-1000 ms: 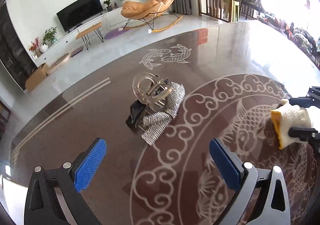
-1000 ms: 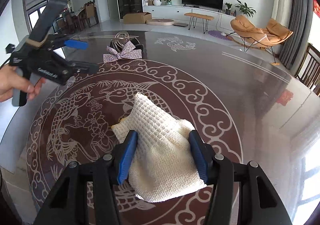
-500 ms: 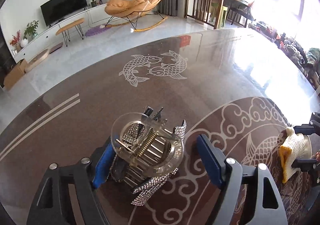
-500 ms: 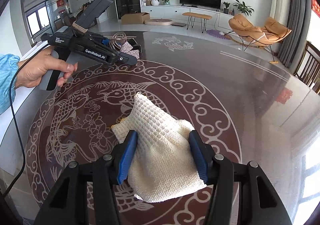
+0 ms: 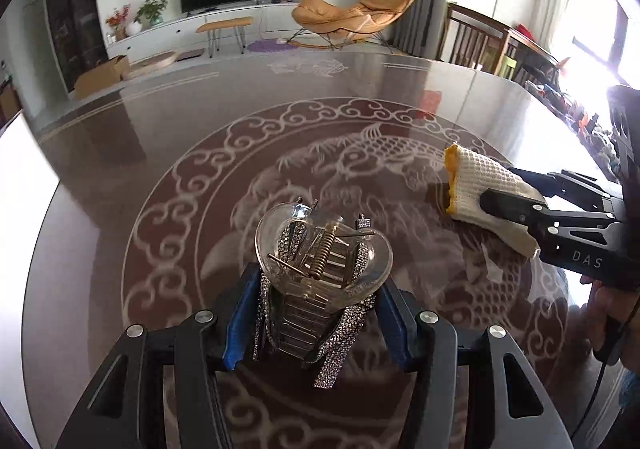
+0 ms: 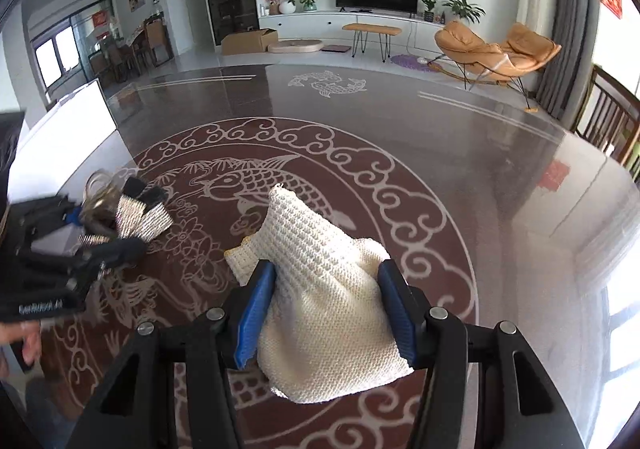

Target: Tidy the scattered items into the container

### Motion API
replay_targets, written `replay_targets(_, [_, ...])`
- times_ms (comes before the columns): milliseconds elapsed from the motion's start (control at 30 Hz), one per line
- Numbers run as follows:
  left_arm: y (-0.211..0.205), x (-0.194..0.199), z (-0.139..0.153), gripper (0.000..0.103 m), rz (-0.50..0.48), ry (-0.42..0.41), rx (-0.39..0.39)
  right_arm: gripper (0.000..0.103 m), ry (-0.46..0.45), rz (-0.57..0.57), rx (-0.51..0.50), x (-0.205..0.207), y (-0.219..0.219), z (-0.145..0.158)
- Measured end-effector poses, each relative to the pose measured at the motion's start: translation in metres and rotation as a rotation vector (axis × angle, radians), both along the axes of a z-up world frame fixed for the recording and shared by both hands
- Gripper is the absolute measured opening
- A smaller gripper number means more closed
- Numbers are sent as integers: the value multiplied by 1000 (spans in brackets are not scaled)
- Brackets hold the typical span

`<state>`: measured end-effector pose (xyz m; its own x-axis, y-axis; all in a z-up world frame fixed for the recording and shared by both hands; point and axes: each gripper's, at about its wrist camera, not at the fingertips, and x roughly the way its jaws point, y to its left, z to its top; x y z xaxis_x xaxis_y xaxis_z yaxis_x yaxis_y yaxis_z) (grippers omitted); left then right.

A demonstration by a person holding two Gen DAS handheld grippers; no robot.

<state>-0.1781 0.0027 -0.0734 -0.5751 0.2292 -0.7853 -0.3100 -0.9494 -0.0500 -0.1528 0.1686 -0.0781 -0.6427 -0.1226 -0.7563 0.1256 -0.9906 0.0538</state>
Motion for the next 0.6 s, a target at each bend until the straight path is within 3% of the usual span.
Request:
replay_targets(200, [2, 31, -8, 58, 86, 9, -43, 55, 6, -89, 12, 51, -12, 3])
replay_targets(300, [8, 35, -12, 72, 89, 19, -76, 55, 11, -105, 39, 56, -15, 5])
replay_targets(600, [4, 42, -14, 73, 94, 13, -69, 55, 5, -107, 41, 57, -17, 2])
